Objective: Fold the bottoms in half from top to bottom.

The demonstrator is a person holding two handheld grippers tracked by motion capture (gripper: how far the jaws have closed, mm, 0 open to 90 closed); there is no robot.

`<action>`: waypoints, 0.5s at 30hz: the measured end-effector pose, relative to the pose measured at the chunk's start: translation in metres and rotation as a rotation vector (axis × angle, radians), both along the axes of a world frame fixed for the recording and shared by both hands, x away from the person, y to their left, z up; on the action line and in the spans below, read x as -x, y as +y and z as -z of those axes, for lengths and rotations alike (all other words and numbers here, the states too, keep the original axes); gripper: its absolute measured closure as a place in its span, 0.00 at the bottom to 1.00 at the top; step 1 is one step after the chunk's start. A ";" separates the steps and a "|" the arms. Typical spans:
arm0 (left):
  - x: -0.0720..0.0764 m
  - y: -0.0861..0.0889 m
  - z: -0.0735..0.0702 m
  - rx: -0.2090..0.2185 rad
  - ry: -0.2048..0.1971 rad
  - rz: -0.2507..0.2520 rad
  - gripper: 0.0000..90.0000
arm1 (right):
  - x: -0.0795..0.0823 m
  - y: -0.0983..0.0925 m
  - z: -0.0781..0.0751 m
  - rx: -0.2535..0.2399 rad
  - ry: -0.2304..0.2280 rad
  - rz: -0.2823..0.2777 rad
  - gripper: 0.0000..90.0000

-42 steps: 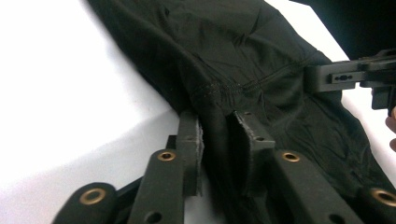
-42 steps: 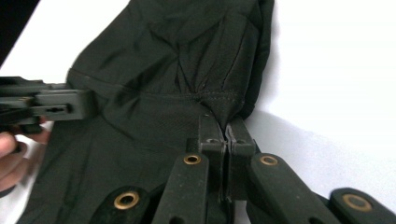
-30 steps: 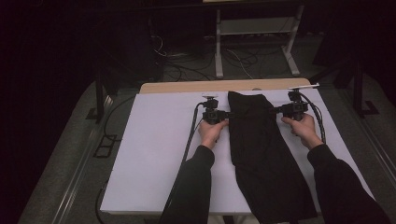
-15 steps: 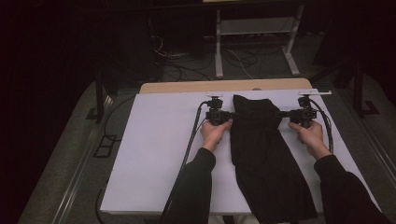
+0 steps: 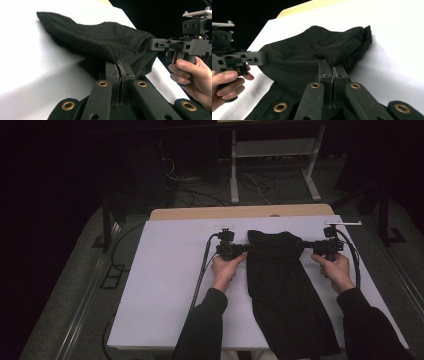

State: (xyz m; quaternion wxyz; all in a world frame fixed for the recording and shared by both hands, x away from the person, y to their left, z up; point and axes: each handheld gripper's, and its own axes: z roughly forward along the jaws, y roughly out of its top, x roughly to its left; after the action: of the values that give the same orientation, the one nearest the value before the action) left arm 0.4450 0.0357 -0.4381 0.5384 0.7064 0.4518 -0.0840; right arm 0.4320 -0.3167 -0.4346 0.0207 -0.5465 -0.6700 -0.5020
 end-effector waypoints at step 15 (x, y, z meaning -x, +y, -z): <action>0.020 0.000 -0.017 -0.037 -0.065 0.046 0.97 | 0.018 0.002 -0.013 -0.003 -0.045 -0.034 0.96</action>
State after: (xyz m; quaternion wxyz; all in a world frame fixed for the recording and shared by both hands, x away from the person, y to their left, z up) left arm 0.4248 0.0357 -0.4211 0.5375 0.7288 0.4191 -0.0651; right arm 0.4144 -0.3142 -0.4215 0.0149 -0.5235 -0.6788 -0.5148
